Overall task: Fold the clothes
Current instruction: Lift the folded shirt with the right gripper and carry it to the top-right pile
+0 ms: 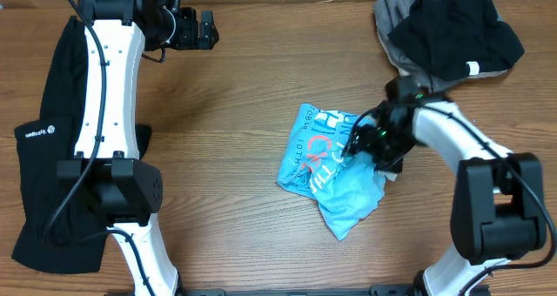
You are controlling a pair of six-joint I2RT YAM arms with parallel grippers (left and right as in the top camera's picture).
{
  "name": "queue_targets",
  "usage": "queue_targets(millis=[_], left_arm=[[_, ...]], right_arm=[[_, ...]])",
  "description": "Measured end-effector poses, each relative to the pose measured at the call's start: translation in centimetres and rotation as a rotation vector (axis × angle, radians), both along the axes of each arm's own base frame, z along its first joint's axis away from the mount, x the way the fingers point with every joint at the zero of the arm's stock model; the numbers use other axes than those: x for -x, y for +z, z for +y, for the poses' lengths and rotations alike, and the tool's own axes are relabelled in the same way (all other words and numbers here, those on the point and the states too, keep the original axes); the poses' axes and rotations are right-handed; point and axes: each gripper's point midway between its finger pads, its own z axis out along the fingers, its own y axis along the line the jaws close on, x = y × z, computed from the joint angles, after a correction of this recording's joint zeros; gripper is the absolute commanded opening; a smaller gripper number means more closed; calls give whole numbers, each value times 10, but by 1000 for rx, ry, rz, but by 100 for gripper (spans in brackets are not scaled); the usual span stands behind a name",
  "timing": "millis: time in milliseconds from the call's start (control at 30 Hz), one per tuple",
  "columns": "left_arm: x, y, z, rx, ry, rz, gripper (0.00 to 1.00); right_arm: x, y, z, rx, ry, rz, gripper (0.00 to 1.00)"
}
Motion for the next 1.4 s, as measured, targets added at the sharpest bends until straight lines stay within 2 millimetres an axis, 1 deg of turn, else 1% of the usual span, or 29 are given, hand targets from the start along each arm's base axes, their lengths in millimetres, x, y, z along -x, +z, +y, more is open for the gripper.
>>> queue_targets(millis=[33,100,233,267,300,333,367,400,433,500,533,633,700,833,867,900,1033,1100,1200,1267,1400], left_arm=[[0,0,0,0,0,2,100],[1,-1,0,0,0,7,100],[2,-1,0,0,0,9,100],[2,-1,0,0,0,9,100],[2,-1,0,0,0,9,100],[2,-1,0,0,0,9,100],[2,-1,0,0,0,10,100],[2,-1,0,0,0,10,100],[2,-1,0,0,0,10,100],[3,-1,0,0,0,13,100],[4,-2,0,0,0,18,100],[5,-2,0,0,0,21,100],[5,-2,0,0,0,21,100],[5,-3,0,0,0,24,100],[5,-3,0,0,0,25,100],[5,-3,0,0,0,26,100],[7,-3,0,0,0,31,100],[7,-3,0,-1,0,32,100],[7,-3,0,0,0,32,100],[7,-3,0,0,0,32,100],[7,-3,0,0,0,32,100]], right_arm=[[3,-4,2,8,-9,5,88],[1,-5,5,14,-25,-21,88],[-4,-4,11,-12,-49,-82,82],[-6,-4,16,-29,-50,-102,78],[-10,-3,21,-53,-45,-129,69],[-14,-3,28,-81,-37,-154,56],[-17,-3,34,-106,-30,-178,28],[-18,-5,42,-135,-15,-194,12],[-19,-5,48,-164,-2,-204,4],[-18,-9,58,-211,13,-208,4],[-19,-7,62,-240,16,-218,4],[-26,-4,65,-297,36,-256,4],[-32,1,65,-349,40,-281,4],[-40,15,57,-454,30,-311,4],[-47,26,54,-512,21,-329,4],[-50,31,54,-529,21,-338,4],[-79,73,49,-641,31,-432,4],[-101,103,43,-679,36,-508,4],[-119,134,35,-694,39,-583,4],[-132,159,29,-691,40,-647,4],[-158,202,18,-655,32,-776,4]])
